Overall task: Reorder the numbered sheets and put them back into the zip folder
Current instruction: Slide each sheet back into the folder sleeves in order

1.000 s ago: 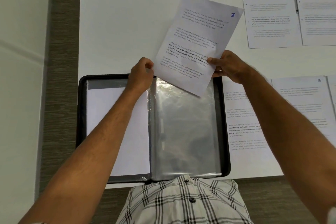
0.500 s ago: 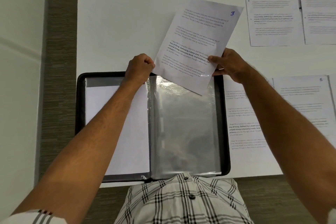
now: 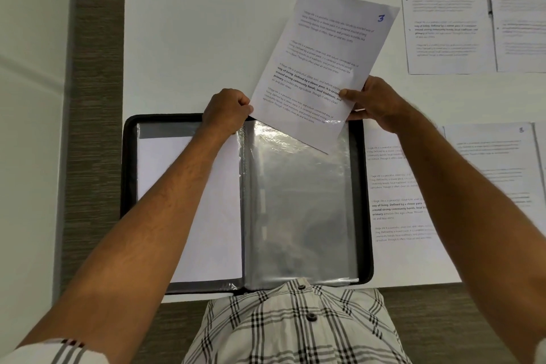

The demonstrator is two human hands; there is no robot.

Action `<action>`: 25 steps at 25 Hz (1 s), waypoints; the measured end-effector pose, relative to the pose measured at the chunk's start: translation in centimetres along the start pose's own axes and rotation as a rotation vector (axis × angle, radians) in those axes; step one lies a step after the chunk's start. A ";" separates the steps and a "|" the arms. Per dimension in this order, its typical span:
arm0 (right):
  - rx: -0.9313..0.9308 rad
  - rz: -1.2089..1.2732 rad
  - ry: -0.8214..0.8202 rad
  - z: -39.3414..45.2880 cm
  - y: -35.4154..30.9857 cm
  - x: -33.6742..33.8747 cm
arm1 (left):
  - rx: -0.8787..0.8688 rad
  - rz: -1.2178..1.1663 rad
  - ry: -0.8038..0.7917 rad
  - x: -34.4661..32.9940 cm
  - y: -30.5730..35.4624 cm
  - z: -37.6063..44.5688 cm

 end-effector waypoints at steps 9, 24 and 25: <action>0.058 -0.093 -0.052 0.9 -1.7 -0.7 | 0.055 -0.077 -0.143 -0.2 -1.3 0.2; 0.012 -0.122 -0.177 1.1 -2.5 -0.3 | 0.006 -0.053 -0.116 -0.4 -1.1 1.2; 0.013 -0.125 -0.180 1.2 -2.5 -0.3 | 0.008 -0.033 -0.130 -0.5 -1.1 1.2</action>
Point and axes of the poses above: each hand's wrist, its own z-axis towards the middle knuckle, its own x-axis out of the back of the hand, y = z × x, the point moved 8 cm from there along z, towards the middle knuckle, and after that the axes turned 3 degrees about y, right-handed, at the moved point
